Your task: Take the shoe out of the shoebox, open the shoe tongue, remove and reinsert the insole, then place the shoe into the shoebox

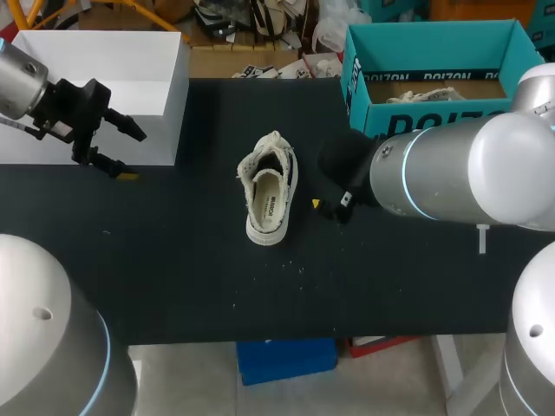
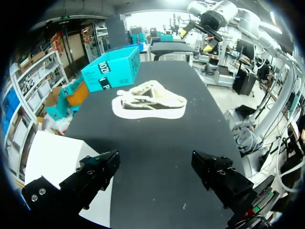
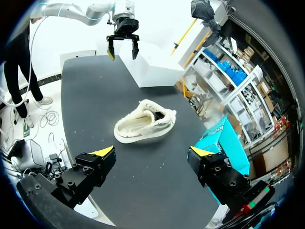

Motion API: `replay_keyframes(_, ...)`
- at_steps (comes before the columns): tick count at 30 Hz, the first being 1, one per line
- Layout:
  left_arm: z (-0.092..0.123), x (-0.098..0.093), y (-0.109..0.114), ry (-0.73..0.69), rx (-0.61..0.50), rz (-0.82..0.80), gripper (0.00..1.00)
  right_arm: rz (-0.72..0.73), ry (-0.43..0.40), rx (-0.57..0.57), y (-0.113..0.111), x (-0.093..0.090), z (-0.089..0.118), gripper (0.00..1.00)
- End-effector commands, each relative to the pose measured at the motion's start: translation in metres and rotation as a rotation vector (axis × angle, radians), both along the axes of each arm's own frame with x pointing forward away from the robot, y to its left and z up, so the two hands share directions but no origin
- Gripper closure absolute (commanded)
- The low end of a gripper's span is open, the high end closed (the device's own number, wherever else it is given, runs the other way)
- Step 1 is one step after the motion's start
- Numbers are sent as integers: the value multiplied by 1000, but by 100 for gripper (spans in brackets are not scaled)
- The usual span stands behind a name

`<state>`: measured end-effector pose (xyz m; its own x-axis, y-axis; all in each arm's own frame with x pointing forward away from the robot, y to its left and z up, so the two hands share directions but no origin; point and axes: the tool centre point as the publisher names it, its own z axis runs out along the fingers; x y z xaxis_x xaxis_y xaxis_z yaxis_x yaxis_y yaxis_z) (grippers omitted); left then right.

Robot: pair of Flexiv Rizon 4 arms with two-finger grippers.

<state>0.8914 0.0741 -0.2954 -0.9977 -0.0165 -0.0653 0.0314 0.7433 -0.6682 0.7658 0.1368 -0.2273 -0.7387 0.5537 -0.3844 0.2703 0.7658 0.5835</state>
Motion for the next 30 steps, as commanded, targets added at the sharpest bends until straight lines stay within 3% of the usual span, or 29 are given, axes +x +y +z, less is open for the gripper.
replay_keyframes(1, -1, 0, 0, -5, 0, 1, 0, -79, 110, -32, 26, 16, -11, 0)
replay_keyframes(3, -1, 0, 0, -5, 0, 1, 0, -152, 167, -31, 39, 23, -16, 0)
replay_keyframes(11, -1, 0, 0, -5, 0, 1, 0, -448, 267, 67, 79, 66, -19, 0)
replay_keyframes(23, -1, 0, 0, -5, 0, 1, 0, -448, 267, 67, 79, 66, -19, 0)
replay_keyframes(30, -1, 0, 0, -5, 0, 1, 0, -535, 420, 158, 82, 80, -49, 0)
